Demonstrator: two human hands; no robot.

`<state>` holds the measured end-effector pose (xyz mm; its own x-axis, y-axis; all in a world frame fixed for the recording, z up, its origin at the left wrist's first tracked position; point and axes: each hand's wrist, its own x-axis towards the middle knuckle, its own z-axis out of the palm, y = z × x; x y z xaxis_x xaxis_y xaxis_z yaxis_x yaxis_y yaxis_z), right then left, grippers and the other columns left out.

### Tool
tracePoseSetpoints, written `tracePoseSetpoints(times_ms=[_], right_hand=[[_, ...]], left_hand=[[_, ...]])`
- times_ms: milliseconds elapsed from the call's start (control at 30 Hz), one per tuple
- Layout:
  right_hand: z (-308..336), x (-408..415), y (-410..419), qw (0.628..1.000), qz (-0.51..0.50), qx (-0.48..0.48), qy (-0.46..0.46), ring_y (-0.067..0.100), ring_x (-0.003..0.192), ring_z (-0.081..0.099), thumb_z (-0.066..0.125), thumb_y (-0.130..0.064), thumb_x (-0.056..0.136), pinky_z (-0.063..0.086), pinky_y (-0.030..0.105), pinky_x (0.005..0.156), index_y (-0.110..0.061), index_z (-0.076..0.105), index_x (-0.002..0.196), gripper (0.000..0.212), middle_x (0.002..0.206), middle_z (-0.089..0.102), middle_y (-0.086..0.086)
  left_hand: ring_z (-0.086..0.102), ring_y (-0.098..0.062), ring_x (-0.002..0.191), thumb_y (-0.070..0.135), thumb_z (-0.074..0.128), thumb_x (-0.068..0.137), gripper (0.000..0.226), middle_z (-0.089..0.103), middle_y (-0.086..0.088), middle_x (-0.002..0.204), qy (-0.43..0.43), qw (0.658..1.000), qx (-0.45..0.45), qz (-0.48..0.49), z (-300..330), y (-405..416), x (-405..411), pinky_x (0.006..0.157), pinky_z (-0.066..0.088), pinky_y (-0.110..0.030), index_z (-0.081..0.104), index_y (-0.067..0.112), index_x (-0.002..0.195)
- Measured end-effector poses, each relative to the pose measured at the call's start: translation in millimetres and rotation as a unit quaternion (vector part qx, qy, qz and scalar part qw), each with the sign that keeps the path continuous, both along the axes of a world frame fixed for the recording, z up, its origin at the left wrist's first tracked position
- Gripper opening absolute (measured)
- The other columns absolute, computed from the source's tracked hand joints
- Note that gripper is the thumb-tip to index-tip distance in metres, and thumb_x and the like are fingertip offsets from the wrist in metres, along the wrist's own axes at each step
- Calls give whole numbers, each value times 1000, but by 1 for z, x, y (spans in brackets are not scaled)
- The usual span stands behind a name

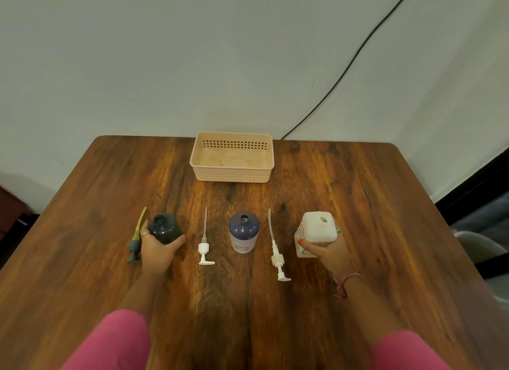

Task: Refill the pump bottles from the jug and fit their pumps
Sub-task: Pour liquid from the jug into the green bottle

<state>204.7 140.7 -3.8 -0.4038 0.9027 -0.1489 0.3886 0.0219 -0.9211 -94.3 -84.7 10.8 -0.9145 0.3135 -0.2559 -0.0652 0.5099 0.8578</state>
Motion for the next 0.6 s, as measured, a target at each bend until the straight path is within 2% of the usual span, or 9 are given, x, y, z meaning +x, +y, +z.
tracePoseSetpoints(times_ms=[67,200,367,500,533,600], right_hand=[[-1,0,1,1000,-3,-12,0,15,111,51,86,-20,66,49,33,91,-21,38,136,85,119,53,0],[-2,0,1,1000,-5,-26,-1,13,109,52,86,-21,67,47,22,82,-23,39,135,82,117,54,-2],[-9,0,1,999,-22,-39,-6,16,111,54,86,-27,66,51,32,88,-25,42,133,81,116,57,-3],[-5,-4,2,998,-34,-44,7,17,111,55,86,-21,67,53,42,92,-29,44,124,71,114,58,-3],[-1,-5,2,998,-38,-41,12,18,111,55,85,-19,67,54,41,90,-29,44,124,70,113,58,-2],[9,-9,4,999,-42,-25,19,18,109,56,85,-18,68,56,30,80,-26,46,123,68,112,58,0]], left_hand=[[44,-31,133,14,81,75,92,44,-14,146,-10,1000,-1,16,-6,2,0,112,36,-45,25,9,148],[48,-30,129,14,81,74,85,49,-13,142,-5,1000,11,25,-8,5,0,110,38,-44,32,9,144],[52,-29,125,15,84,70,83,54,-11,138,14,999,42,18,-5,14,2,102,41,-38,39,10,140],[53,-27,124,16,86,68,82,54,-10,136,38,997,67,9,8,28,2,96,42,-32,42,12,137],[53,-25,122,17,86,67,81,54,-9,135,44,996,73,4,13,32,2,94,41,-30,43,12,136],[52,-18,117,18,87,67,81,53,-7,135,52,994,91,-1,24,40,4,91,42,-28,43,13,135]])
